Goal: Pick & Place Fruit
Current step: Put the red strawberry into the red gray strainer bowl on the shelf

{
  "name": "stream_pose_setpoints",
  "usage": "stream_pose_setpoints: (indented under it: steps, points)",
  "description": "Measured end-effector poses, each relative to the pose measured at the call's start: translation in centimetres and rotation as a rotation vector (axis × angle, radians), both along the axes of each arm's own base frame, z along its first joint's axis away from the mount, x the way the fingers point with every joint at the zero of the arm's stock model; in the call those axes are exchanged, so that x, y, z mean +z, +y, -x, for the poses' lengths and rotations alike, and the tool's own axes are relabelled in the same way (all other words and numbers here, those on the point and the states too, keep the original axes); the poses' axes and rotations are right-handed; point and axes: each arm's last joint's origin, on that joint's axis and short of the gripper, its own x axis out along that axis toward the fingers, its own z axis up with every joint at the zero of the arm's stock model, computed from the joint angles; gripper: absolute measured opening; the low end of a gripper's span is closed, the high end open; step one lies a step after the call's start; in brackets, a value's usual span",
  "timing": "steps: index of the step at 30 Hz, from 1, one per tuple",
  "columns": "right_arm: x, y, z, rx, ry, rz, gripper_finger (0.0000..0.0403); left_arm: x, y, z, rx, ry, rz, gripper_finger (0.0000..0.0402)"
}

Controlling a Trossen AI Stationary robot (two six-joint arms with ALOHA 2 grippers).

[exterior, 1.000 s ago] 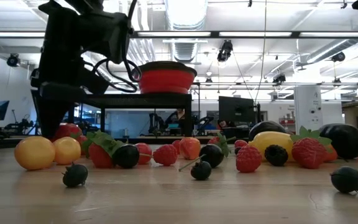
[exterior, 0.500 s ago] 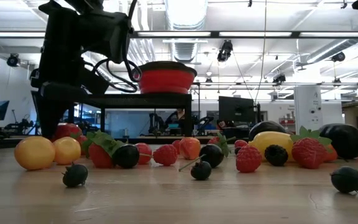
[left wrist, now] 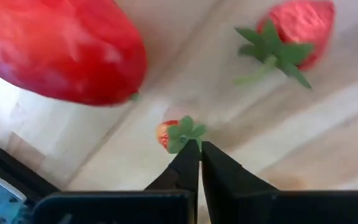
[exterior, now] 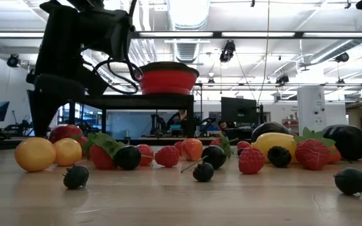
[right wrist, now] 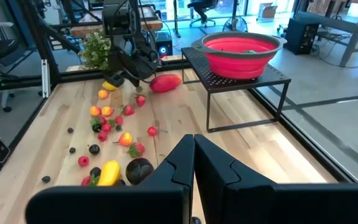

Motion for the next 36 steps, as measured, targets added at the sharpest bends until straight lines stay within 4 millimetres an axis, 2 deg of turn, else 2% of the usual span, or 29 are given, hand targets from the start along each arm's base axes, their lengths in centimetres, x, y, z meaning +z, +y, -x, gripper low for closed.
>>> stream_pose_setpoints:
  steps: [5, 11, 16, 22, 25, 28, 36]
  points:
    - [0.0, 0.0, 0.0, -0.002, -0.001, -0.007, 0.0008, 2.3, -0.3, -0.6, -0.040, -0.097, 0.073, 0.0006]
    - [0.0, 0.0, 0.0, 0.000, 0.000, -0.002, 0.0008, 6.9, -0.1, -1.7, -0.107, -0.364, 0.010, 0.0008]
    - [0.0, 0.0, 0.0, -0.001, -0.001, -0.004, 0.0008, 10.8, 0.1, -3.2, -0.229, -0.751, -0.135, 0.0006]
    - [0.0, 0.0, 0.0, -0.002, -0.001, -0.008, 0.0008, 15.8, 1.1, -4.8, -0.400, -1.177, -0.448, 0.0007]
    - [0.0, 0.0, 0.0, 0.001, 0.001, 0.002, 0.0008, 18.0, 2.4, -5.1, -0.454, -1.312, -0.600, 0.0006]
    - [0.0, 0.0, 0.0, 0.000, 0.000, -0.004, 0.0008, 19.2, 4.4, -5.1, -0.466, -1.348, -0.738, 0.0005]
    - [0.0, 0.0, 0.0, -0.002, -0.001, -0.007, 0.0008, 18.7, 11.9, -3.9, -0.279, -1.174, -0.866, 0.0005]
